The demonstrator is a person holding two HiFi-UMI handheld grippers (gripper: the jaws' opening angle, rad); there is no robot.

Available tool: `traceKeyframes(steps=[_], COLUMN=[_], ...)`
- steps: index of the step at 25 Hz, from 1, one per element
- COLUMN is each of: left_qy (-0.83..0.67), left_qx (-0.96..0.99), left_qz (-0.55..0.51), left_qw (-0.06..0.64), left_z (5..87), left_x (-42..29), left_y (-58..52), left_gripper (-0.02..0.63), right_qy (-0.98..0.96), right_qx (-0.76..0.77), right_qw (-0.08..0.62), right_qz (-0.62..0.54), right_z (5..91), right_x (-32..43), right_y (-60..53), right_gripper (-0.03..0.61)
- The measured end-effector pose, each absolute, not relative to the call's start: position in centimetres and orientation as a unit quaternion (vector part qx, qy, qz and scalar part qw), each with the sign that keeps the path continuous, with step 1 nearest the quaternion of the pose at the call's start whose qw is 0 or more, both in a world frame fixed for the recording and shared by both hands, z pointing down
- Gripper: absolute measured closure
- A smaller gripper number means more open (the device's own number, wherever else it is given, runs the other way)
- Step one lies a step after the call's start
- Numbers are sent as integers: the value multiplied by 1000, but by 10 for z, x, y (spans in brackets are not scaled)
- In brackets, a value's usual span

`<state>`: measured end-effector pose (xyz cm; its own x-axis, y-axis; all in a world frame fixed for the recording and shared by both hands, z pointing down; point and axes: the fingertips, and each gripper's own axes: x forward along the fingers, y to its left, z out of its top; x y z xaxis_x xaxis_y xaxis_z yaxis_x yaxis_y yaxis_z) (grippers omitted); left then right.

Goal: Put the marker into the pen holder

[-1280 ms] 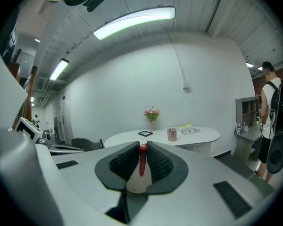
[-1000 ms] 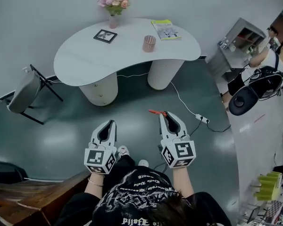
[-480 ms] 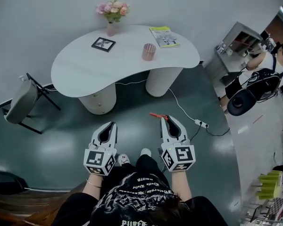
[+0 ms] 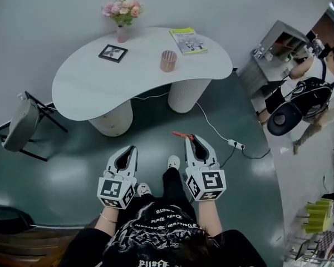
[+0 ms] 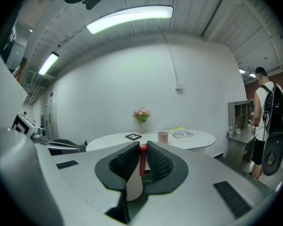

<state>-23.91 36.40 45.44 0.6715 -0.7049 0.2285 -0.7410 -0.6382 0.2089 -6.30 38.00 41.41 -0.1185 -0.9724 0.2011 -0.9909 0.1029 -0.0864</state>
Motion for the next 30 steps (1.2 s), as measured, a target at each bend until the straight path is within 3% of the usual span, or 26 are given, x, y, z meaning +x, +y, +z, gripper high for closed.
traceKeyframes(steps=[30], left_qy=[-452], left_qx=[873], left_qz=[89], left_qw=[159], left_z=[462], left_x=[-77], left_y=[199], left_gripper=[578], right_qy=[-807], right_qx=[575], right_qw=[57], right_qz=[121], right_z=[439], right_x=[72], right_y=[179], right_gripper=[508])
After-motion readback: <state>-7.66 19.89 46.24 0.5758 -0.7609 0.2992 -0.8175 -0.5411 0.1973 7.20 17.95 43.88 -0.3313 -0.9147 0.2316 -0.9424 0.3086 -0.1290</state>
